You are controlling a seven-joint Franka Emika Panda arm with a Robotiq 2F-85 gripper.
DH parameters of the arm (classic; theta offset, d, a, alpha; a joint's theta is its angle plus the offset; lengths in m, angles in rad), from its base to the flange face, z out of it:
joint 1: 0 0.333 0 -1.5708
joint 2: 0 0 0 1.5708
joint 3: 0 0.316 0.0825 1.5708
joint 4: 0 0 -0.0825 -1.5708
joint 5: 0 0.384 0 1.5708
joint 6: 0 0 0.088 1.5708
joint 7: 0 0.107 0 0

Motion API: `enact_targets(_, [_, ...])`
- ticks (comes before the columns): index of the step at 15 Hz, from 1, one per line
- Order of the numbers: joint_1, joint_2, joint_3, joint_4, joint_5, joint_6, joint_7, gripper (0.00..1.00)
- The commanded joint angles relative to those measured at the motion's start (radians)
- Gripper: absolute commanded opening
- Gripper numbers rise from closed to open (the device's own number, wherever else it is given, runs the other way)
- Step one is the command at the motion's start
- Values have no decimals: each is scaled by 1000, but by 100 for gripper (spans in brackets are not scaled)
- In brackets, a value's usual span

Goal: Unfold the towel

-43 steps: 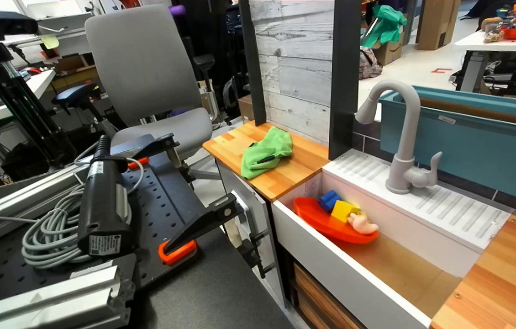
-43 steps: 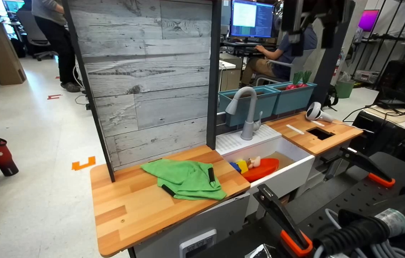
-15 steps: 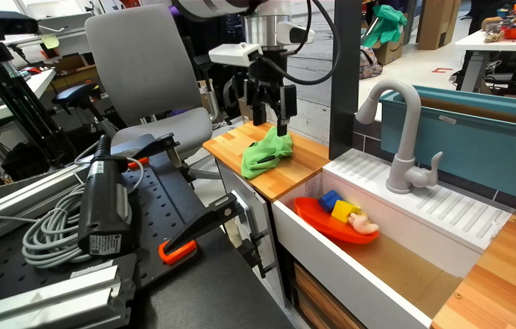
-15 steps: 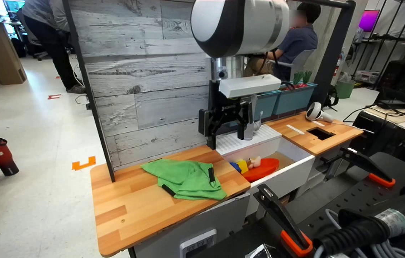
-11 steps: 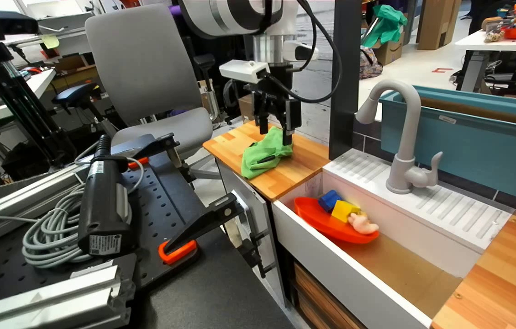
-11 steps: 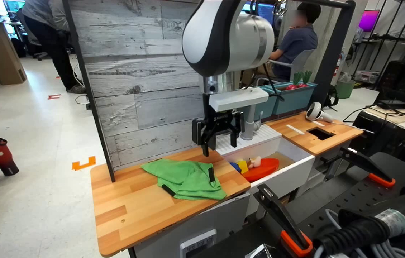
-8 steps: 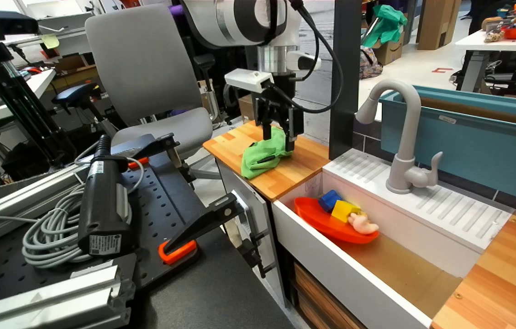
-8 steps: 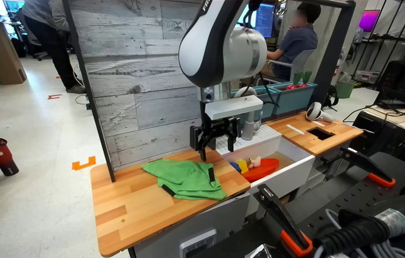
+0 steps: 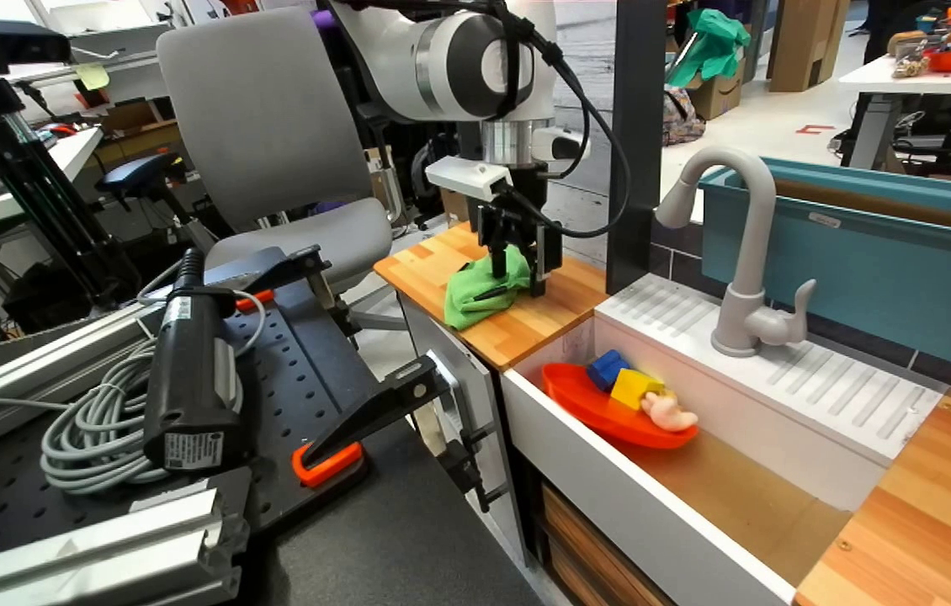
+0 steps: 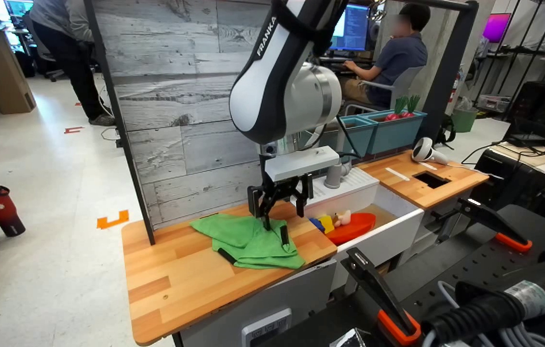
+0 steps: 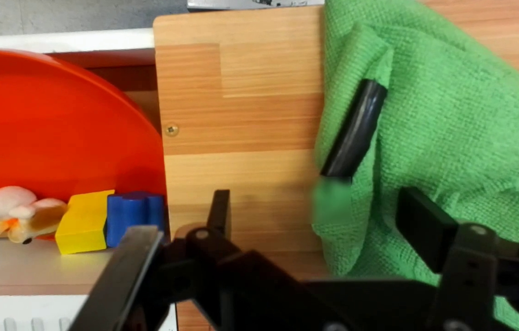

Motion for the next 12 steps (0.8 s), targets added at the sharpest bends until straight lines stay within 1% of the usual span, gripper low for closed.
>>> enact_targets(1, [31,52,-27,66,1,-9,18,61])
enact_targets(5, [32,54,-26,67,2,-3,8,31])
enact_targets(8, [25,30,-23,32,2,13,0,7])
enact_targets(9, [23,18,-23,16,2,21,-2,1])
enact_targets(12, [13,-36,-25,-58,-3,57,-18,0])
